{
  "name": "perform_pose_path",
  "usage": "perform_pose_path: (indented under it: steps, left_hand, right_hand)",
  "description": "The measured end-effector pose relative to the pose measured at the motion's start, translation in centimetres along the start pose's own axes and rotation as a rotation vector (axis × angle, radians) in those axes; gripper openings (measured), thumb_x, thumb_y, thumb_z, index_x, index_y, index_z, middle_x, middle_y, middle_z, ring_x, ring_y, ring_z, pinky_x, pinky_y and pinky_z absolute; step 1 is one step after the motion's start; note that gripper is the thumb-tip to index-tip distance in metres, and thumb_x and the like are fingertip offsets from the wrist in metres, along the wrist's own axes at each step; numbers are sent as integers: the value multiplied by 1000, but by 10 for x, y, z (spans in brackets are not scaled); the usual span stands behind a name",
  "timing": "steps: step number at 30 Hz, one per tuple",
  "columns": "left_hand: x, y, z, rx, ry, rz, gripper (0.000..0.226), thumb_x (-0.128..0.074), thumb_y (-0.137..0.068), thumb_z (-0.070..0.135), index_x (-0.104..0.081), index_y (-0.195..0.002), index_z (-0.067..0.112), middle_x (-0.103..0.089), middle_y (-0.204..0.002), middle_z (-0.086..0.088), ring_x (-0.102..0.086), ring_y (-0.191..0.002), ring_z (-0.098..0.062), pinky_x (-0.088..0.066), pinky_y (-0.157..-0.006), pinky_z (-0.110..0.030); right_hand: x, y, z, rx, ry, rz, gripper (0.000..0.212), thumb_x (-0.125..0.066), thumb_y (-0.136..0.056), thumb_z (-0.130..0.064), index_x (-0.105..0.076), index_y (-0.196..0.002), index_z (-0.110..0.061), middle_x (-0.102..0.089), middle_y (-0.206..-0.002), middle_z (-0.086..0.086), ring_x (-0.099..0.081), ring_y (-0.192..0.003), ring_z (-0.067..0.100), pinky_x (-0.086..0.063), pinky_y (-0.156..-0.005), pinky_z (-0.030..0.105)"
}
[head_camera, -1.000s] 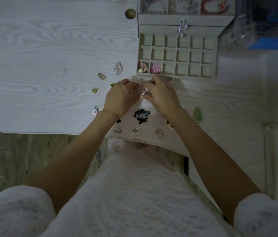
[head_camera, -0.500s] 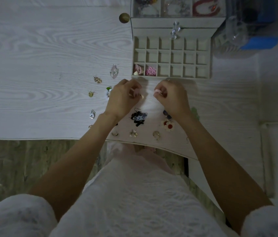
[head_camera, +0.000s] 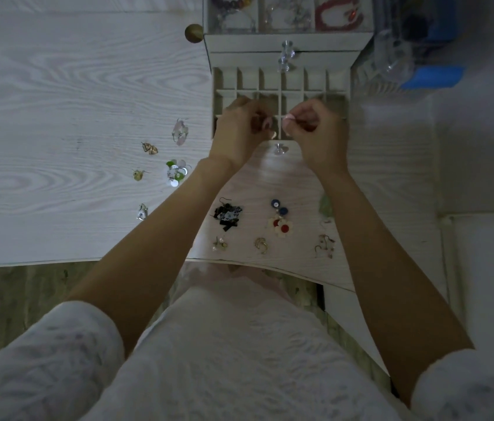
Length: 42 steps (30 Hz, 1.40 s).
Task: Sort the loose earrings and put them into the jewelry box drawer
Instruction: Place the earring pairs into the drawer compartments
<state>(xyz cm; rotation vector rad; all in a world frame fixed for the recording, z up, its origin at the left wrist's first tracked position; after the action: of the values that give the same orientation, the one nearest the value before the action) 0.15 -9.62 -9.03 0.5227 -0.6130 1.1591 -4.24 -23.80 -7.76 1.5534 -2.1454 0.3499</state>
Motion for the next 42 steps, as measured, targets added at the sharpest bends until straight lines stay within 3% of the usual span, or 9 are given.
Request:
perform_pose_path:
  steps: [4, 9, 15, 22, 31, 35, 37, 40, 42]
  left_hand:
    - [-1, -2, -2, -78, -143, -32, 27, -70, -78, 22, -70, -104, 14, -55, -100, -18, -51, -89, -24, -37, -73, -22]
    - [8, 7, -3, -197, -313, 27, 26, -62, -84, 25, -68, -106, 14, -64, -97, -15, -53, -91, -37, -40, -74, -32]
    - [14, 19, -3, -337, -443, 154, 17, -61, -82, 25, -71, -90, 14, -66, -88, -6, -56, -82, -34, -49, -69, -39]
    - [11, 23, 3, -413, -571, 148, 20, -53, -86, 29, -71, -86, 20, -67, -91, 3, -56, -84, -28, -36, -68, -31]
    - [8, 24, -3, -383, -533, 154, 20, -57, -86, 29, -69, -98, 18, -67, -96, 1, -57, -87, -28, -41, -68, -33]
    - [10, 27, -2, -355, -440, 186, 18, -57, -87, 23, -68, -96, 13, -67, -96, -3, -56, -88, -29, -45, -72, -37]
    - [14, 36, 5, -309, -296, 192, 14, -57, -87, 19, -66, -93, 10, -65, -94, -5, -56, -86, -27, -42, -76, -28]
    - [10, 61, 12, -215, -12, 28, 10, -59, -86, 10, -64, -94, 8, -65, -94, -6, -60, -83, -18, -47, -72, -22]
    - [-1, 80, 13, -223, 1, -121, 18, -61, -83, 3, -65, -100, 8, -64, -101, -7, -61, -85, -17, -51, -74, -23]
  right_hand:
    - [-10, -11, -1, -13, 1, -10, 10, -71, -78, -18, -62, -78, -19, -67, -81, 4, -62, -78, 16, -51, -71, 28]
    - [-23, -17, -7, -25, 103, -51, 19, -70, -81, -23, -67, -92, -9, -70, -89, 3, -62, -77, 10, -50, -71, 23]
    - [-25, -8, -10, 159, 381, -40, 20, -70, -79, -20, -61, -91, -7, -61, -92, 10, -55, -79, 19, -37, -63, 25]
    - [-29, -4, -8, 219, 408, -130, 18, -64, -82, -22, -71, -92, -9, -61, -92, 11, -58, -81, 22, -48, -70, 33]
    - [-26, 8, -5, 328, 562, -131, 26, -49, -91, -24, -69, -105, -14, -56, -102, 14, -50, -96, 31, -43, -79, 37]
    - [-14, 18, -12, 299, 443, -51, 23, -50, -89, -19, -68, -102, -14, -57, -100, 11, -52, -94, 25, -44, -75, 30]
    - [0, 32, -11, 276, 386, -8, 20, -52, -88, -15, -68, -100, -12, -59, -97, 9, -54, -94, 24, -43, -77, 27]
    - [20, 63, 3, 197, 406, -46, 18, -58, -86, -13, -66, -102, -16, -64, -93, 4, -50, -96, 22, -31, -78, 20]
    - [28, 82, 15, 139, 408, -81, 16, -62, -85, -18, -66, -100, -18, -64, -89, 2, -48, -93, 21, -29, -75, 20]
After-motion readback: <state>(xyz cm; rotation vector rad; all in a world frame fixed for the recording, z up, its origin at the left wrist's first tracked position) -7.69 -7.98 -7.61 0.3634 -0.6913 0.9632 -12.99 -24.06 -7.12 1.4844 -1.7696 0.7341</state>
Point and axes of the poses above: each hand's wrist, its own y-axis away from the middle knuckle, its own x-axis out of the back of the hand, z = x × y, the point moved 5 cm from there along -y, towards the middle knuckle
